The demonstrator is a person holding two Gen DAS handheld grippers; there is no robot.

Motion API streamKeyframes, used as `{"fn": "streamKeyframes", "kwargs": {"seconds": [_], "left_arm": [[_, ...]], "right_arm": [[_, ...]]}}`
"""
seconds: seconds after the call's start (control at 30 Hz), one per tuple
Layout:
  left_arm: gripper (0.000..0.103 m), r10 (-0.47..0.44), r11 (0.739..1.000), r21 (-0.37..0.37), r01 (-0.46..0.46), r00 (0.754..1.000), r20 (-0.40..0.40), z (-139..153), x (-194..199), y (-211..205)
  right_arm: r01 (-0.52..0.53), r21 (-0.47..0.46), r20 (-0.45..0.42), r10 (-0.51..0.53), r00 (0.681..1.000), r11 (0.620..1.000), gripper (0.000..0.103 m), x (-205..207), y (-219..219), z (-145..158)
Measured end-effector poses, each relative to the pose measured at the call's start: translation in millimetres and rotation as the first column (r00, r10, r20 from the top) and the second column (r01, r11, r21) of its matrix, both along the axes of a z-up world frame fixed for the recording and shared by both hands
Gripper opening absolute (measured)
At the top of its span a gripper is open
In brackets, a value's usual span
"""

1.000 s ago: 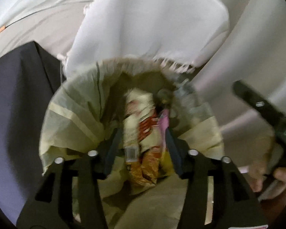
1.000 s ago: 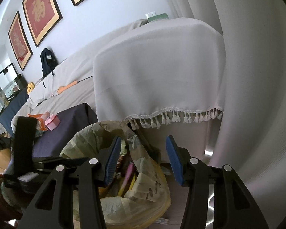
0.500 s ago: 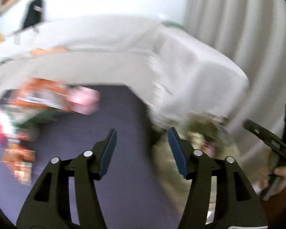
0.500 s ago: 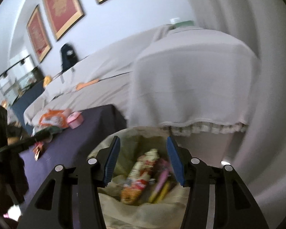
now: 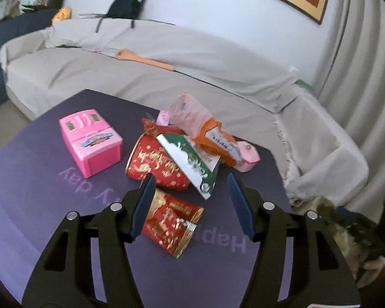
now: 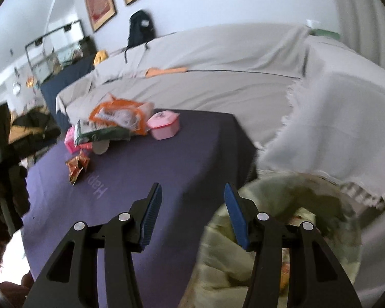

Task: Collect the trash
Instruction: 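Grasp the orange chip bag with the left tool while the right tool moves over the table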

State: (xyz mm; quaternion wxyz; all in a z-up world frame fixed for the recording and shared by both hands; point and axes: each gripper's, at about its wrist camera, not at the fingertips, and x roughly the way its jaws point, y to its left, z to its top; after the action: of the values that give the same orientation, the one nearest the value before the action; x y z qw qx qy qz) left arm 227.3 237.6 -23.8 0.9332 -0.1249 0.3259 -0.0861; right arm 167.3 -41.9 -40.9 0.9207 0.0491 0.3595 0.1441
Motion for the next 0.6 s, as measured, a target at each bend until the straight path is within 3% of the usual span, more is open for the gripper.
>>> {"fn": "streamKeyframes", "kwargs": {"seconds": [0.13,0.23,0.33,0.6], "left_arm": [[0.056,-0.062,0.997,0.058,0.059,0.997,0.045,8.7,18.0,-5.2],[0.056,-0.055,0.995,0.087,0.052,0.998,0.039,16.7,45.9,-7.3],[0.064,-0.034,0.997,0.072,0.034,0.999,0.000,19.5,78.0,-11.2],[0.064,0.031,0.994,0.113,-0.011,0.984,-0.174,-8.1,144.3,-29.0]], "right_arm": [[-0.036,-0.039,-0.014,0.036,0.999,0.999,0.048,14.0,32.2,-1.9],[-0.053,-0.066,-0.016,0.052,0.999,0.996,0.048,24.5,50.2,-4.7],[-0.047,-0.064,-0.018,0.046,0.999,0.997,0.048,32.2,61.7,-8.3],[-0.060,-0.067,-0.063,0.056,0.996,0.996,0.048,50.6,76.1,-21.6]]}}
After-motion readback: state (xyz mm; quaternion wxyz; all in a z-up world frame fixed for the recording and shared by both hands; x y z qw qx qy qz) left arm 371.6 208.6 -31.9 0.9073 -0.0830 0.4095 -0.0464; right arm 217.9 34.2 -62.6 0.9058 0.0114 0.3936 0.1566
